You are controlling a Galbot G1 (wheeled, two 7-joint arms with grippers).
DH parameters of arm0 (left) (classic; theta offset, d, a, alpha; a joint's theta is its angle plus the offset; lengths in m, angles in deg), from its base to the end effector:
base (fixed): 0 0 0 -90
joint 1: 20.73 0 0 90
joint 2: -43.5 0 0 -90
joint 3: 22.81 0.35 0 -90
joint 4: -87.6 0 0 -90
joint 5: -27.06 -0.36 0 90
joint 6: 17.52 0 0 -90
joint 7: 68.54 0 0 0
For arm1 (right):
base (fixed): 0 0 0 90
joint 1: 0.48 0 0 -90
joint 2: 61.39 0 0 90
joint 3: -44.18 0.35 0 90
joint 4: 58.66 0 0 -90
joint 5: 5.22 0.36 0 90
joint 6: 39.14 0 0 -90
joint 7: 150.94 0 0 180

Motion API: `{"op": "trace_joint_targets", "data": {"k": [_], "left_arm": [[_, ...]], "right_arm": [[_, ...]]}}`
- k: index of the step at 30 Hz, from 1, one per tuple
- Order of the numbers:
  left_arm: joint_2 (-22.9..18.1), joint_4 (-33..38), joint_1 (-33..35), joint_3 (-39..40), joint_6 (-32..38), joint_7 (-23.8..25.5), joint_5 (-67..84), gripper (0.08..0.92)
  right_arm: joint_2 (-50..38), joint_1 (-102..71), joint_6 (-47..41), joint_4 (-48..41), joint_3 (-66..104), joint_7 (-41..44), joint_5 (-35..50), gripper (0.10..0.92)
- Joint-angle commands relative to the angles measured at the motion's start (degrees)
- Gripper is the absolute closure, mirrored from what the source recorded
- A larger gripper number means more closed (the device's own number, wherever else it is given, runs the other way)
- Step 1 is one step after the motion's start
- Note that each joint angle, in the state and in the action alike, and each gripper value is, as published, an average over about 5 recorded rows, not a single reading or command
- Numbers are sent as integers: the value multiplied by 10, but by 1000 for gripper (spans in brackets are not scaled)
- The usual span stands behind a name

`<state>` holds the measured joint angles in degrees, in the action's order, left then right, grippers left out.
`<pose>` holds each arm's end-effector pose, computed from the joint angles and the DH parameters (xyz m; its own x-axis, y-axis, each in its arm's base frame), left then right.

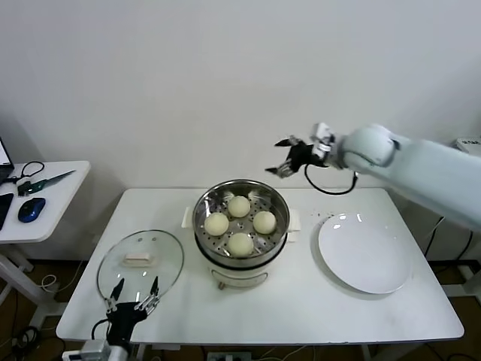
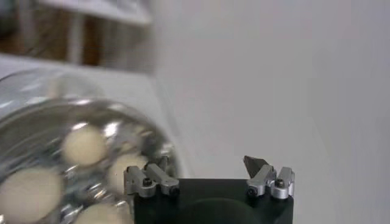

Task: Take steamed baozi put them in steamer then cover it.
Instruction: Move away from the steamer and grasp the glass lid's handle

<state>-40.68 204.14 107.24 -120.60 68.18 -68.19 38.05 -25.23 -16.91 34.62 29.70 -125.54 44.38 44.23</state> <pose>0.1385 0.0626 -0.3412 -0.9638 -0.0660 0.2582 -0.0755 0.9968 -0.0267 0.4963 -0.0820 -0.0794 -0.7004 -0.5766 0.4206 -0.7137 0.5619 -0.4182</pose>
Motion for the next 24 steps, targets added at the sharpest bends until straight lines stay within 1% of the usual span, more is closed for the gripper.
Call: {"op": "trace_joint_targets", "data": {"k": [1,5,9,11,14,18,22,24], "left_arm": [[8,0,-5,-2,26,14,-7,177],[17,-4,-16,-6,22,18,-9,177],[23,-5,-31,-6,12,18,-26,177],[25,-6,-37,-6,13,17,-46,177],[30,-10,-43,-3,17,6,-101,177],[37,-13,-46,0,22,-32,-197,177],[46,-16,-42,-12,37,-40,-278,177],[56,-22,-39,-21,53,-53,-342,177]], "right_arm": [[-75,-710,70,92,730,-130,-129,203],[8,-868,147,106,872,-127,-158,203],[89,-967,229,105,939,-109,-192,203],[124,-999,254,107,960,-104,-202,203],[174,-1033,282,118,980,-103,-209,203],[239,-1059,320,131,981,-103,-225,203],[297,-1078,356,131,956,-98,-257,203],[320,-1084,370,125,939,-98,-270,203]]}}
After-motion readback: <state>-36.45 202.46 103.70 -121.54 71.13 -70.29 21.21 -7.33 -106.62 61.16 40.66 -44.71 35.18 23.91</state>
